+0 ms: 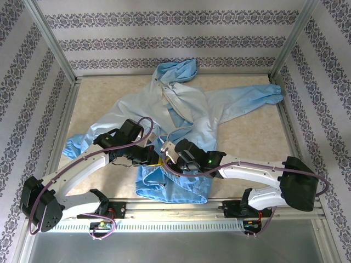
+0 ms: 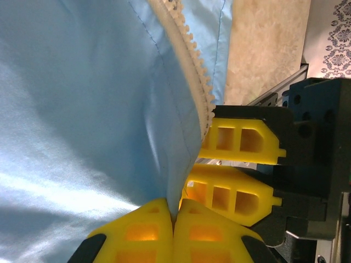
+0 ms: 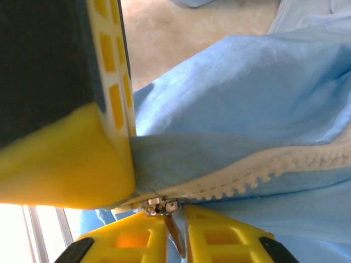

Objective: Zip up the jacket

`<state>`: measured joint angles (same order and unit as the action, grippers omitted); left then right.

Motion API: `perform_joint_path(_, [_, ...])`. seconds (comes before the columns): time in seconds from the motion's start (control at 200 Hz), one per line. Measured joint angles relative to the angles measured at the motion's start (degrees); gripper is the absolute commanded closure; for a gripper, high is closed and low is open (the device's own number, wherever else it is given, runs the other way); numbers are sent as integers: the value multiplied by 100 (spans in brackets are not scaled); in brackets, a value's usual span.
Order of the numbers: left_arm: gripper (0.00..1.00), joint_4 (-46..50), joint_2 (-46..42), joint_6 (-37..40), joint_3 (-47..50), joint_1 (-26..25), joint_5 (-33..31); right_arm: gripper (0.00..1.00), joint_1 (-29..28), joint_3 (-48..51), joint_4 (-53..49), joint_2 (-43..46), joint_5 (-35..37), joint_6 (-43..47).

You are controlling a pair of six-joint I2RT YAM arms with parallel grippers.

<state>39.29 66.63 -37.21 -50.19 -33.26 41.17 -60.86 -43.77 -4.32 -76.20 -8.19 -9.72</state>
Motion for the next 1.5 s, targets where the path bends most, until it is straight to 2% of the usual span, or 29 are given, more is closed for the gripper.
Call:
perform_joint_path(0.03, [100,-2,-4,20,0,0,-2,100,0,-11,4,-4,0,24])
perform_joint_path(0.425, [100,286,-48,472,0,0,-142,100,114,-39,7,-11,-203,-42])
perform_joint_path(0.545, [68,363,-109,564,0,0,-186,100,131,-44,28,-50,-348,-57])
perform_joint_path(0.635, [59,402,-245,597,0,0,-254,100,195,-46,26,-127,-466,-59])
perform_joint_path(0.834, [56,251,-741,553,127,0,-385,100,225,-63,24,-219,-702,-83])
perform_joint_path(0.964, [50,-42,-1003,389,549,0,-417,100,225,-111,28,-238,-791,-111])
perform_joint_path(1.374, [52,-1412,-1340,-264,1657,-4,-428,100,225,-151,55,-240,-922,-236])
perform_joint_path(1.414, [58,-1563,-1340,-323,1755,-4,-426,100,225,-162,50,-243,-922,-238])
perform_joint_path(1.499, [85,-1812,-1344,-461,1880,-7,-372,100,225,-216,-7,-302,-903,-254])
